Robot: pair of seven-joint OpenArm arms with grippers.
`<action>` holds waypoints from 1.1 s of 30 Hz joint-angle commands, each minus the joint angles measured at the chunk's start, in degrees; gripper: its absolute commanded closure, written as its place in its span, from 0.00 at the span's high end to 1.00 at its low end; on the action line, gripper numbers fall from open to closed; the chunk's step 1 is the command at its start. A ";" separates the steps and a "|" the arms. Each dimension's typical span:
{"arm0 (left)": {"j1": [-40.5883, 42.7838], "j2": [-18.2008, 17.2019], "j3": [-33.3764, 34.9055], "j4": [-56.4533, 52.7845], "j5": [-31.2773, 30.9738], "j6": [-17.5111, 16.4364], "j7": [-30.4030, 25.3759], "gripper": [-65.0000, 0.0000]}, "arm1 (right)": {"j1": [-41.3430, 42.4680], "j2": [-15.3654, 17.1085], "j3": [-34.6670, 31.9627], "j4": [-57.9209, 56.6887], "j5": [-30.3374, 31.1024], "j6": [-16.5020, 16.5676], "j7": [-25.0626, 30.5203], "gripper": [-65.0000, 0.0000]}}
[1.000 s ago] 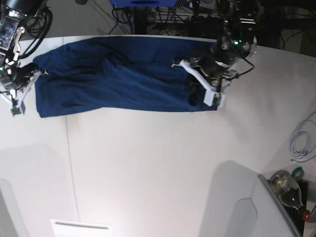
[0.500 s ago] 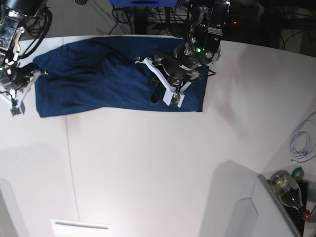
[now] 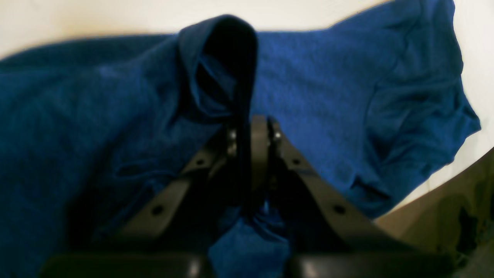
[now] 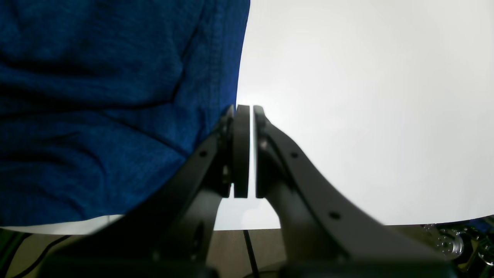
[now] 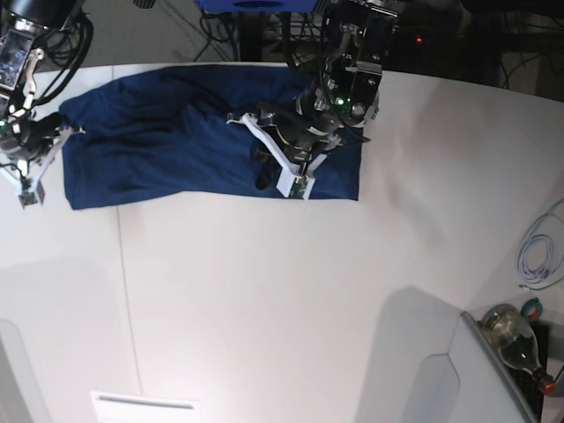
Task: Layout the t-shirt on the table in an organized manner, then fold the t-shirt properly
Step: 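Drag the grasped shirt end with the left gripper toward the right gripper, then release the folded end and move the left gripper away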
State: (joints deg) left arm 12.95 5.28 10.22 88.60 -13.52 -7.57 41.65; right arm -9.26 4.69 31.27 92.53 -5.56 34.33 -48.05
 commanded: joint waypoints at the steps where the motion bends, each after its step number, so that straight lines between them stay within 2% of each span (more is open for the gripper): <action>1: -0.77 0.39 0.81 0.50 -0.68 -0.38 -0.64 0.00 | 0.51 0.72 0.16 0.88 0.16 0.09 0.71 0.02; 14: -4.12 0.30 2.75 -2.40 -0.68 -0.38 -0.64 0.00 | 0.51 0.72 0.16 0.88 0.16 0.09 0.71 0.02; 17: -4.82 0.39 2.75 -2.75 -0.68 -0.38 1.38 0.00 | 0.51 0.72 0.16 0.88 0.16 0.09 0.71 0.02; 20: -6.49 0.22 5.12 -2.84 -0.68 -0.38 4.37 0.11 | 0.51 0.72 0.16 0.88 0.16 0.09 0.71 0.02; 24: -8.07 0.22 8.64 -2.75 -0.68 -0.38 5.16 0.23 | 0.51 0.72 0.16 0.88 0.16 0.09 0.71 0.02; 33: -13.26 0.39 18.40 -5.30 -0.77 -0.38 5.16 0.24 | 0.51 0.72 0.16 0.88 0.16 0.09 0.71 0.02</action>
State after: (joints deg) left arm 0.32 5.06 28.62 82.41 -13.78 -7.66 47.59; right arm -9.28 4.71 31.27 92.53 -5.58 34.33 -48.05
